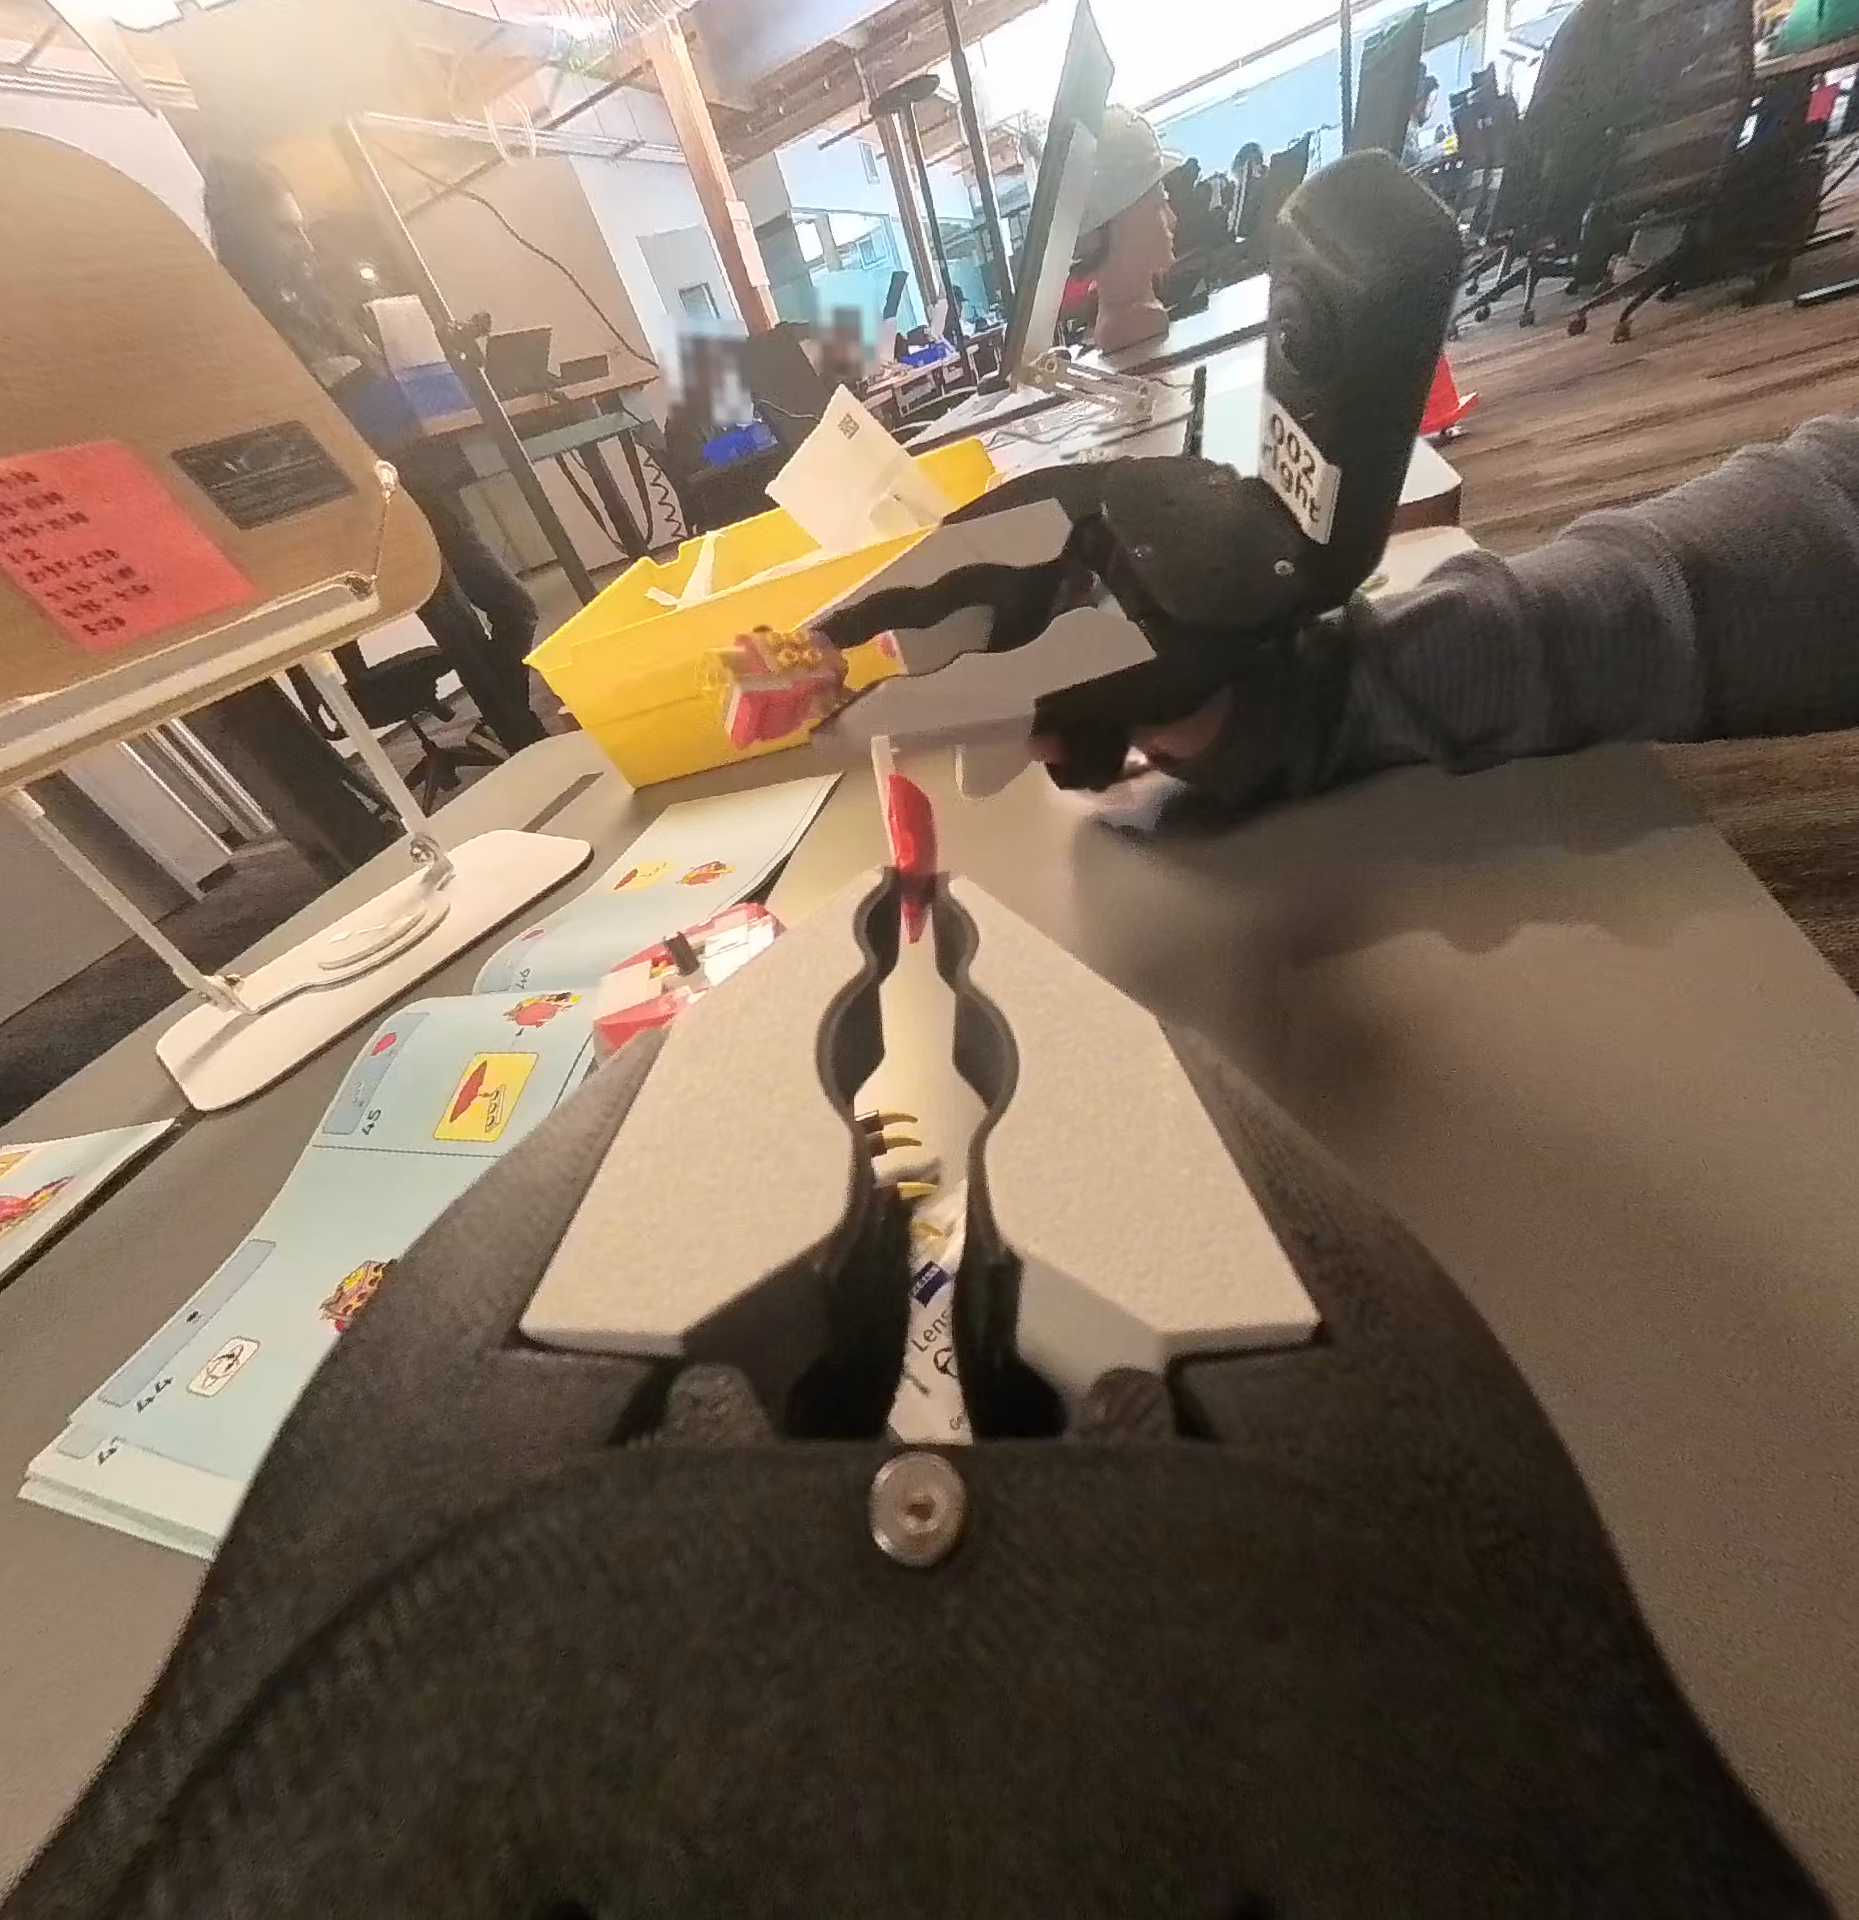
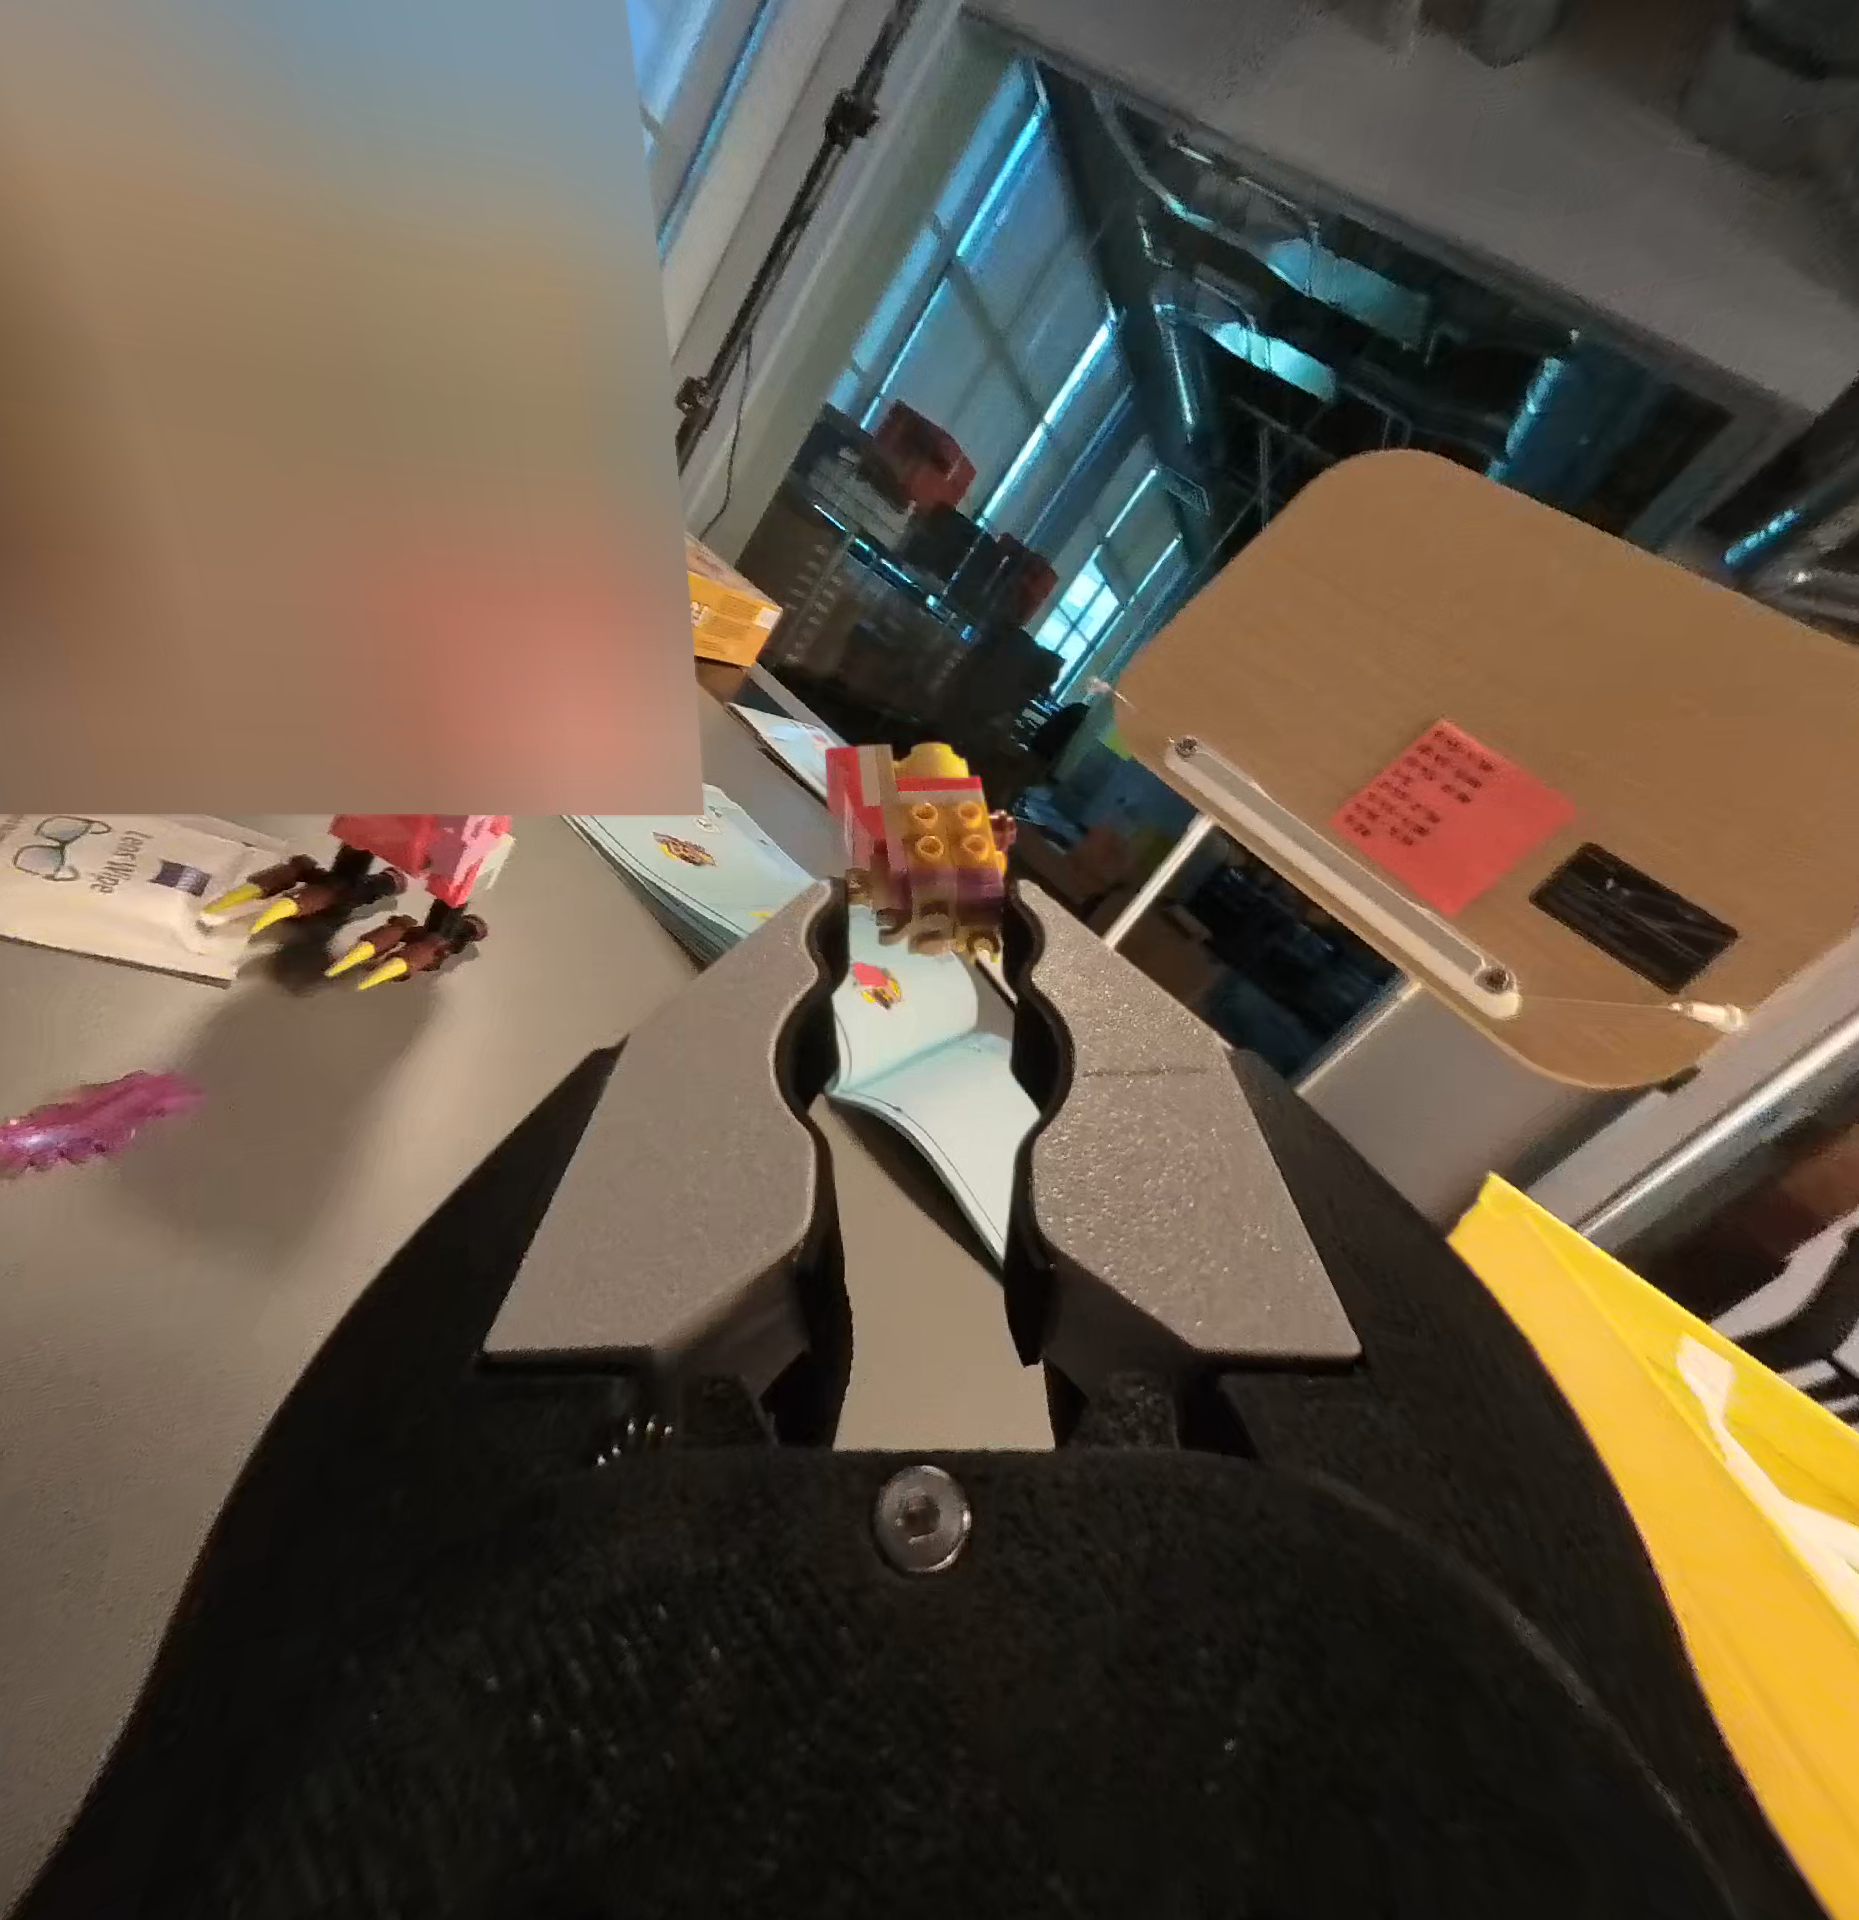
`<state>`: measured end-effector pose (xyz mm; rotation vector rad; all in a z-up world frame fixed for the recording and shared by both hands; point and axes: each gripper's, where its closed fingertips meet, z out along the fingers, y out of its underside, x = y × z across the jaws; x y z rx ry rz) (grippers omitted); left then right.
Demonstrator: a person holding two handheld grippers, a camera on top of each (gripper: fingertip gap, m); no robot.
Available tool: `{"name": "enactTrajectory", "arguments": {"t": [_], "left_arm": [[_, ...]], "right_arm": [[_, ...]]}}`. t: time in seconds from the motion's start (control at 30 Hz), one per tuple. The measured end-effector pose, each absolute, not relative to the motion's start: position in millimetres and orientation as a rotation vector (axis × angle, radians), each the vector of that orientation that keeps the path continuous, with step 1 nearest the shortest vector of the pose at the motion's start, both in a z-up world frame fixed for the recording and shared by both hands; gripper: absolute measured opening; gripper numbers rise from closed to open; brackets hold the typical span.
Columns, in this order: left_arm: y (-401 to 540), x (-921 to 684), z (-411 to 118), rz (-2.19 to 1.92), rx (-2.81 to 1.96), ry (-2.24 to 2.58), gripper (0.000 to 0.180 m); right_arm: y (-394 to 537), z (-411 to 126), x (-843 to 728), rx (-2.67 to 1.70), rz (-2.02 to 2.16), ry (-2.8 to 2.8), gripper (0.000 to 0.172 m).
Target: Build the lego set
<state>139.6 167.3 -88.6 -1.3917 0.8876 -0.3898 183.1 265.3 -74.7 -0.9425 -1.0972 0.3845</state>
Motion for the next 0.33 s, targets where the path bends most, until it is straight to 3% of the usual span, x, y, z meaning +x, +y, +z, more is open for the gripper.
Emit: {"name": "enactTrajectory", "arguments": {"t": [0.33], "left_arm": [[167, 139, -88, -0.403, -1.392, 0.877, 0.004]], "right_arm": [[257, -97, 182, -1.002, 0.358, -1.223, 0.027]]}}
